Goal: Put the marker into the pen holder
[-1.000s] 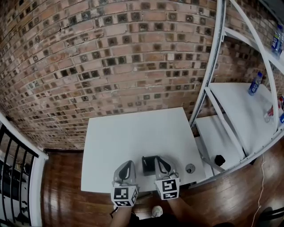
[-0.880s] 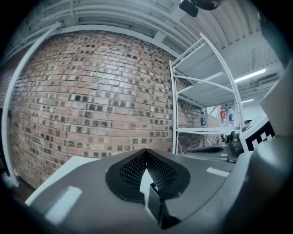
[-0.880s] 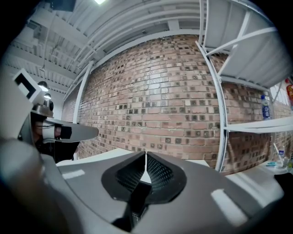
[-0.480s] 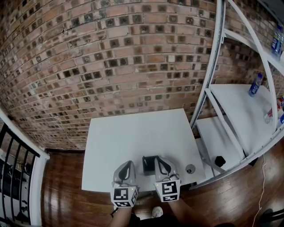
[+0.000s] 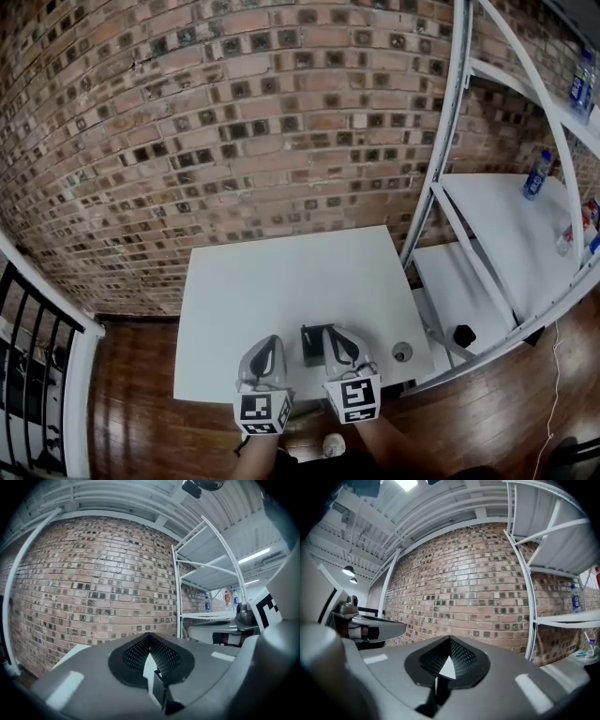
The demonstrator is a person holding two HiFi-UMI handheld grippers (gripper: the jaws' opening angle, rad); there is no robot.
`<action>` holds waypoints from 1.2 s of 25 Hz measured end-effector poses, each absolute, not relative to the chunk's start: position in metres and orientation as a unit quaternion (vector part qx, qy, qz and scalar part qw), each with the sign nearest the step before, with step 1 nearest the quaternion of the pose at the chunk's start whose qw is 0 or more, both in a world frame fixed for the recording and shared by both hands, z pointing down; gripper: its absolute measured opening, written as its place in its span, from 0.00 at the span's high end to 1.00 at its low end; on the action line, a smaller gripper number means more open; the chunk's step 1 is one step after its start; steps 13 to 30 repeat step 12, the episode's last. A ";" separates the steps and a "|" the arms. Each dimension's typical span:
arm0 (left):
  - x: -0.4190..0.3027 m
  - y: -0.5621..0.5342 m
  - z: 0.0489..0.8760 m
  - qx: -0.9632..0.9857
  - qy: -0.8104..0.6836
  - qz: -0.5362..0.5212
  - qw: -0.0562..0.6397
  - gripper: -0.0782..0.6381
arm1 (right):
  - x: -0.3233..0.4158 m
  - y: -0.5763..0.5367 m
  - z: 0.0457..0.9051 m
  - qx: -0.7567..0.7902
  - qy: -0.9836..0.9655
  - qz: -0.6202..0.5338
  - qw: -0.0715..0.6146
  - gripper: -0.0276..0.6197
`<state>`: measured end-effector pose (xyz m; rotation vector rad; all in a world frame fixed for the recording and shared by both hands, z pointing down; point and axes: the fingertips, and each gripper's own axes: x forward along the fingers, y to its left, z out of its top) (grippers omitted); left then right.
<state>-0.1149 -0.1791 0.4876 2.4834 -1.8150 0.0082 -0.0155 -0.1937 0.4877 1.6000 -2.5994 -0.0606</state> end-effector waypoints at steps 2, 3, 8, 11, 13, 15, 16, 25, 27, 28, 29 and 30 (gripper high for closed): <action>-0.114 -0.179 0.487 0.809 -0.588 0.004 0.030 0.87 | -0.017 -0.192 0.486 0.521 -0.852 -0.022 0.042 0.95; -0.113 -0.179 0.487 0.809 -0.587 0.004 0.029 0.87 | -0.018 -0.191 0.485 0.520 -0.853 -0.023 0.040 0.95; -0.113 -0.178 0.488 0.810 -0.585 0.005 0.029 0.87 | -0.020 -0.189 0.484 0.518 -0.854 -0.025 0.036 0.95; -0.113 -0.177 0.487 0.809 -0.586 0.005 0.032 0.87 | -0.021 -0.188 0.484 0.518 -0.854 -0.026 0.040 0.95; -0.113 -0.177 0.486 0.809 -0.587 0.005 0.033 0.87 | -0.021 -0.188 0.483 0.518 -0.854 -0.027 0.042 0.95; -0.113 -0.177 0.486 0.809 -0.587 0.005 0.033 0.87 | -0.021 -0.188 0.483 0.518 -0.854 -0.027 0.042 0.95; -0.113 -0.177 0.486 0.809 -0.587 0.005 0.033 0.87 | -0.021 -0.188 0.483 0.518 -0.854 -0.027 0.042 0.95; -0.113 -0.177 0.486 0.809 -0.587 0.005 0.033 0.87 | -0.021 -0.188 0.483 0.518 -0.854 -0.027 0.042 0.95; -0.113 -0.177 0.486 0.809 -0.587 0.005 0.033 0.87 | -0.021 -0.188 0.483 0.518 -0.854 -0.027 0.042 0.95; -0.113 -0.177 0.486 0.809 -0.587 0.005 0.033 0.87 | -0.021 -0.188 0.483 0.518 -0.854 -0.027 0.042 0.95; -0.113 -0.177 0.486 0.809 -0.587 0.005 0.033 0.87 | -0.021 -0.188 0.483 0.518 -0.854 -0.027 0.042 0.95; -0.113 -0.177 0.486 0.809 -0.587 0.005 0.033 0.87 | -0.021 -0.188 0.483 0.518 -0.854 -0.027 0.042 0.95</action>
